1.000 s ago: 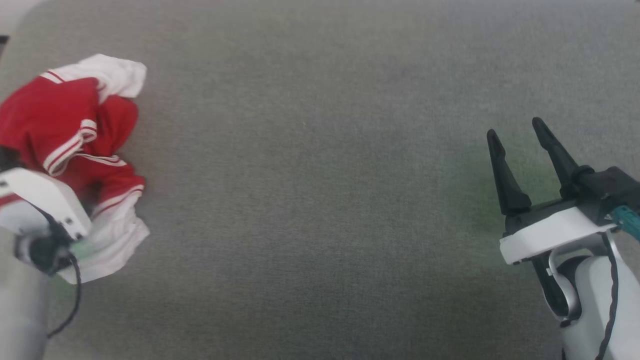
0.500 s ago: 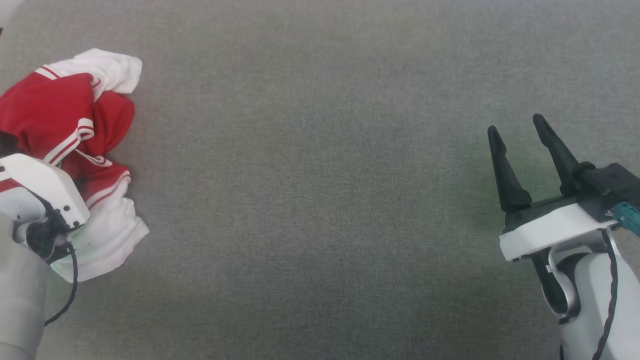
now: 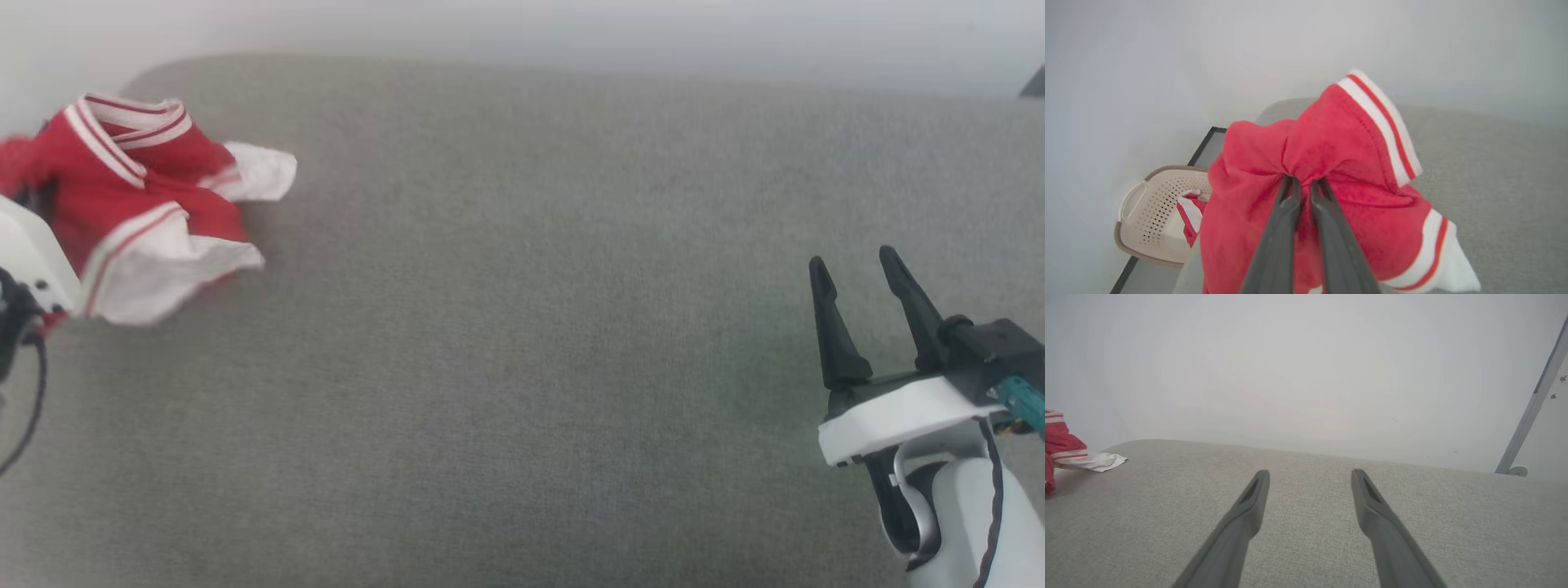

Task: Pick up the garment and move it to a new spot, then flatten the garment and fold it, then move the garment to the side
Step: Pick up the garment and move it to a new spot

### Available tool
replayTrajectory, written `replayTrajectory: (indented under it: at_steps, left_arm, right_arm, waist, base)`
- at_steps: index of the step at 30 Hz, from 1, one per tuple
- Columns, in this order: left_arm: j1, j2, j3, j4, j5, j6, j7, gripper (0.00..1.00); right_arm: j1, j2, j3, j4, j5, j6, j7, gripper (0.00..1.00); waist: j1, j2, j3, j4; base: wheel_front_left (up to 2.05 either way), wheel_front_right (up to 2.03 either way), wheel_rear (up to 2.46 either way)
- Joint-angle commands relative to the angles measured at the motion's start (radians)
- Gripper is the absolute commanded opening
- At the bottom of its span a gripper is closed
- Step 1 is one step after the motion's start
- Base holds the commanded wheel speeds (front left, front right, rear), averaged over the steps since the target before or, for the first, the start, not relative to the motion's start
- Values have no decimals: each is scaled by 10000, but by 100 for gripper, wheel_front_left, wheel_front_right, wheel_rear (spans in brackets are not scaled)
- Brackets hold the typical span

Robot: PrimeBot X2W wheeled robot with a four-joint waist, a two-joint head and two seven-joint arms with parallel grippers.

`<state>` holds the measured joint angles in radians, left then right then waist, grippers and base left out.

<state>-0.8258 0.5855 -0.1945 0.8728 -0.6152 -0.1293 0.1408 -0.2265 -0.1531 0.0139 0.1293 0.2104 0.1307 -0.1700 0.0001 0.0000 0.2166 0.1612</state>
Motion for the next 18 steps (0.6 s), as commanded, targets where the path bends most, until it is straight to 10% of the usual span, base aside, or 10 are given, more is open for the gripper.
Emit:
replayTrajectory:
  at_steps: [1,18]
  left_arm:
    - [-88,159,-53,-341,63,-14,-67,0]
    - [414,1421,-195,-5349,-89,305,1648,0]
  right_arm:
    - [123,67,-45,33,53,-1,-109,100]
    - [401,495,-536,287,27,0,-512,100]
  waist:
    - [-1,0,-359,150]
    - [-1,0,-1362,-172]
  base:
    - [0,0,0]
    - [0,0,0]
